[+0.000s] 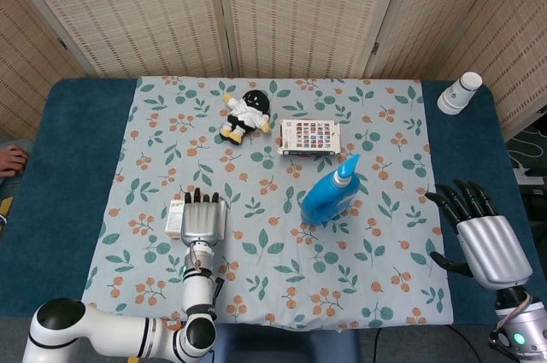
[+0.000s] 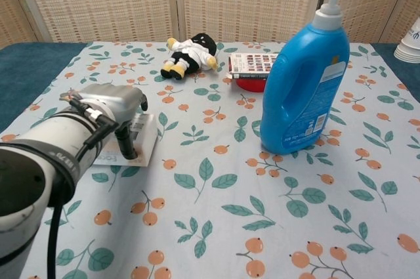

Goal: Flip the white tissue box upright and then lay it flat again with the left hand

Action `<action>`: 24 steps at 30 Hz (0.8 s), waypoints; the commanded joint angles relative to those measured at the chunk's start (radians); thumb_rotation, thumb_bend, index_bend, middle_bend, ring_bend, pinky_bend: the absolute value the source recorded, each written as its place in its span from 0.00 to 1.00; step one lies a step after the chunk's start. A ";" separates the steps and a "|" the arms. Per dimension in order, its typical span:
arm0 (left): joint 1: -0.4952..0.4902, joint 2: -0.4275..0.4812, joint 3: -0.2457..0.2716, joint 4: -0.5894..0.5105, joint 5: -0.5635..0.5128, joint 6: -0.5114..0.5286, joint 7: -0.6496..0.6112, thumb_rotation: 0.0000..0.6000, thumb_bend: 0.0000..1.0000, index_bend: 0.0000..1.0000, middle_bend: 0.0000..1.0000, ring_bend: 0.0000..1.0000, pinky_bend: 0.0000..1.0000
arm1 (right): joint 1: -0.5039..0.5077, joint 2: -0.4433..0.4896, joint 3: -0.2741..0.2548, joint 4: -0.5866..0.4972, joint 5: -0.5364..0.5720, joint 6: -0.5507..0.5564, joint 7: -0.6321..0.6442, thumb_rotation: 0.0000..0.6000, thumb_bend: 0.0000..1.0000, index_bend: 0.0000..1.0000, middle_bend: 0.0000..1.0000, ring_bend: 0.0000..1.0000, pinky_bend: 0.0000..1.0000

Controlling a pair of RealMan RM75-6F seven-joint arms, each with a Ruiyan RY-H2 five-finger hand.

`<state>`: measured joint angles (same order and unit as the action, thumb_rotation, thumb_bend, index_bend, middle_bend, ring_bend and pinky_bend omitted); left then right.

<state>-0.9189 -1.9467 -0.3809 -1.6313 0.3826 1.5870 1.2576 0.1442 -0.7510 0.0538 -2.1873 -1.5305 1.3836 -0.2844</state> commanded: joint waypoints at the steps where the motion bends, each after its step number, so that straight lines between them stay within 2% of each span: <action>1: 0.000 -0.006 0.011 0.021 0.032 0.008 -0.016 1.00 0.25 0.26 0.35 0.11 0.16 | -0.001 0.000 0.000 -0.001 -0.002 0.001 0.000 1.00 0.11 0.17 0.11 0.00 0.06; 7: 0.009 -0.001 0.031 0.022 0.100 0.020 -0.050 1.00 0.27 0.37 0.46 0.20 0.22 | -0.002 0.002 0.000 -0.002 -0.002 0.003 0.001 1.00 0.11 0.17 0.11 0.00 0.06; 13: 0.020 0.054 0.025 -0.057 0.206 0.045 -0.097 1.00 0.27 0.42 0.52 0.25 0.25 | -0.003 0.003 0.001 -0.001 0.000 0.005 0.004 1.00 0.12 0.17 0.11 0.00 0.06; 16: 0.040 0.094 0.021 -0.121 0.286 0.064 -0.158 1.00 0.27 0.44 0.55 0.28 0.28 | -0.003 0.003 0.001 -0.001 -0.002 0.005 0.003 1.00 0.11 0.17 0.11 0.00 0.06; 20: 0.092 0.146 -0.009 -0.226 0.341 0.062 -0.289 1.00 0.27 0.44 0.56 0.29 0.31 | -0.003 -0.001 0.000 -0.001 -0.002 0.003 -0.003 1.00 0.11 0.17 0.11 0.00 0.06; 24: 0.148 0.171 -0.016 -0.251 0.409 0.033 -0.472 1.00 0.27 0.45 0.56 0.29 0.30 | -0.001 -0.006 -0.002 -0.001 0.001 -0.002 -0.013 1.00 0.11 0.17 0.11 0.00 0.06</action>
<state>-0.8274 -1.8125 -0.3809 -1.8381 0.7245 1.6387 0.9341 0.1429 -0.7562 0.0525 -2.1880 -1.5305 1.3822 -0.2961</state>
